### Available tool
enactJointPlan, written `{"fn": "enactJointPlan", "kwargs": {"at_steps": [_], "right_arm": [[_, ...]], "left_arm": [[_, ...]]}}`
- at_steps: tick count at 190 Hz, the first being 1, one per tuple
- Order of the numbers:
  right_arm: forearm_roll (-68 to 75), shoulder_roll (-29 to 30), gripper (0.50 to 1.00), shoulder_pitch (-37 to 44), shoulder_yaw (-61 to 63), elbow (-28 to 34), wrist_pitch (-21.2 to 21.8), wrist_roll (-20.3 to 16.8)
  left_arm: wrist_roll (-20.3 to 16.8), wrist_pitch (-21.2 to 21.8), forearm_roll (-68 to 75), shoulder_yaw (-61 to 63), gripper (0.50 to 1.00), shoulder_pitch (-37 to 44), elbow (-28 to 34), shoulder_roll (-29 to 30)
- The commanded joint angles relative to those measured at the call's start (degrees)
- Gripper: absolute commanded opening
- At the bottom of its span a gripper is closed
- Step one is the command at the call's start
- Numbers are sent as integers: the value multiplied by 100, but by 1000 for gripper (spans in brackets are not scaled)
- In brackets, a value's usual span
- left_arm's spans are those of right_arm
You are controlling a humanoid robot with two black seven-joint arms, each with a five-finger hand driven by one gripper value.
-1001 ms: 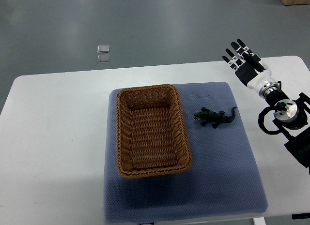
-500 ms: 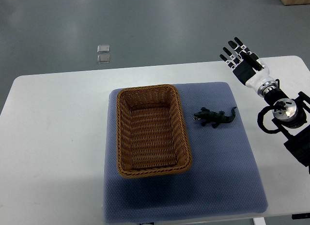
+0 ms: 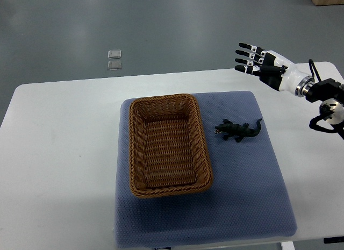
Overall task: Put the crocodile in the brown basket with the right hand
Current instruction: 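Reach the right hand down over the dark green toy crocodile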
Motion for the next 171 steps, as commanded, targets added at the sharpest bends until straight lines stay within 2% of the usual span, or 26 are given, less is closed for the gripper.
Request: {"fn": "enactJointPlan", "kwargs": {"at_steps": [1,51,72,90,130,171], "right_arm": [[-677,-459,932,568,-677,218,162,-22],[-2865,-1031,930,2089,-2312,1009,558,-162],[-3130,-1101,930,2705,-3015,1273,725,-277],[-3094,-1128,930,3082,-3490,1493,830,-523],[-2796,-1066,930,2925,-3587,1757,725,-953],[-2804,-1048,928,2555,-3631,1818,479,-989]], "left_arm": [[0,-9,-1,7,1000,0,-75,0],[0,-26,7,7,1000,0,-233,0],[0,-26,-1,16,1000,-9,-233,0],[0,-26,7,16,1000,-17,-233,0],[0,-44,7,7,1000,-17,-269,0],[0,-53,16,16,1000,-26,-269,0]]}}
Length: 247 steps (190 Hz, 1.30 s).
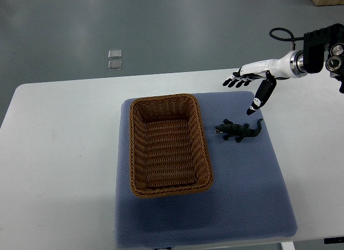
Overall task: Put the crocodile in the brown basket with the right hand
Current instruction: 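Reach the right hand down over the dark green toy crocodile, then close the right hand fingers around the crocodile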
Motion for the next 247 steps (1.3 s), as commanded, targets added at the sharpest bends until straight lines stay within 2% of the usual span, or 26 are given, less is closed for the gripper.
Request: {"fn": "enactJointPlan", "kwargs": {"at_steps": [1,49,130,247], "right_arm": [[-73,8,928,-155,-28,16,-119,-4],[-134,96,924,-550,-55,7,-655,-22],[-415,290,901,-1218,-54,-204,-1305,-13],[-442,421,838,-1394,-72,-397,-1525,-13]], "left_arm": [[0,0,1,6,1000,-5,0,0],[0,0,1,-3,1000,-5,-9,0],[0,-9,1,-3,1000,-5,-88,0],[0,-9,1,-3,1000,-5,-79,0]]}}
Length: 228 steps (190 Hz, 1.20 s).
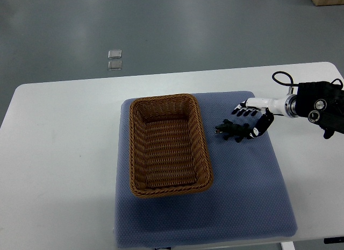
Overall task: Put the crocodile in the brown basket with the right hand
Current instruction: 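Close the right hand fingers around the crocodile, then lift the crocodile and carry it over the wicker basket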
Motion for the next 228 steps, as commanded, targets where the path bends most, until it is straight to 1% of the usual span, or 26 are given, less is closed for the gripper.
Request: {"fn": "enactJointPlan", "kwargs": {"at_steps": [1,36,59,68,73,82,89,97,108,116,125,128,142,143,150,151,152,153,154,155,156,157,165,228], "right_arm": [[0,0,838,-25,6,-4,-5,0],[0,0,836,-95,15,-13,-14,9],[0,0,825,-139,6,-13,-137,9],[0,9,795,-165,6,-13,-137,9],[0,9,789,-174,6,-13,-137,9],[0,9,760,-201,-2,-13,-137,17],[0,9,752,-227,6,-22,-137,17],[-9,9,725,-253,-2,-31,-145,17],[-26,9,711,-271,6,-31,-154,17],[-79,9,711,-271,6,-39,-154,26],[-167,9,684,-280,6,-75,-163,26],[-184,18,682,-280,6,-83,-163,26],[-255,35,637,-262,6,-119,-154,35],[-255,35,625,-262,6,-119,-154,35],[-255,27,603,-253,6,-119,-145,35],[-255,27,590,-253,6,-119,-145,35],[-255,27,590,-253,6,-119,-145,35],[-255,27,574,-253,6,-119,-145,35],[-255,27,574,-253,6,-119,-145,35],[-255,27,556,-245,6,-119,-145,26],[-255,27,556,-245,6,-119,-145,26],[-255,18,541,-245,6,-119,-145,35],[-255,9,503,-236,15,-119,-145,35],[-193,-184,500,10,103,-92,-75,35]], "left_arm": [[0,0,1,0,1000,0,0,0],[0,0,-8,0,1000,0,0,0],[0,0,-8,0,1000,0,0,0],[0,0,-8,0,1000,0,0,0],[0,0,-8,0,1000,0,0,0],[0,0,-8,0,1000,0,0,0],[0,0,-8,0,1000,0,0,0],[0,0,-8,0,1000,0,0,0],[0,0,-8,0,1000,0,0,0],[0,0,-8,0,1000,0,9,0],[0,0,-8,0,1000,0,0,0],[0,0,-8,0,1000,0,9,0],[0,0,-8,9,1000,0,9,0],[0,0,-8,0,1000,0,9,0],[0,0,-8,9,1000,0,9,0],[0,0,-8,9,1000,0,9,0],[0,0,-8,9,1000,0,9,0],[0,0,-8,9,1000,0,9,0],[0,0,-8,9,1000,0,9,0],[0,0,-8,9,1000,0,9,0],[0,0,-8,9,1000,0,9,0],[0,0,-8,0,1000,0,9,0],[0,0,-8,9,1000,0,9,0],[0,0,-8,9,1000,0,0,0]]}}
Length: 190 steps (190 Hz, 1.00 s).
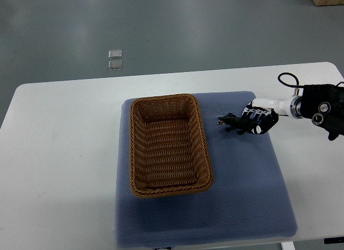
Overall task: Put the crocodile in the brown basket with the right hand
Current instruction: 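Lift the crocodile and carry it over the wicker basket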
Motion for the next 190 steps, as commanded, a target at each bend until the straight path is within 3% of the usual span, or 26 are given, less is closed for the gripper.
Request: {"fn": "enactJointPlan", "kwargs": {"at_steps": [1,134,190], "right_arm": [[20,-93,500,92,6,24,17,3],[267,-489,500,1191,15,419,430,20],[521,311,500,1455,6,463,526,179]], "left_arm": [[0,0,1,0,1000,0,-8,0],[0,0,9,8,1000,0,-8,0],[0,0,1,8,1000,0,1,0]]}}
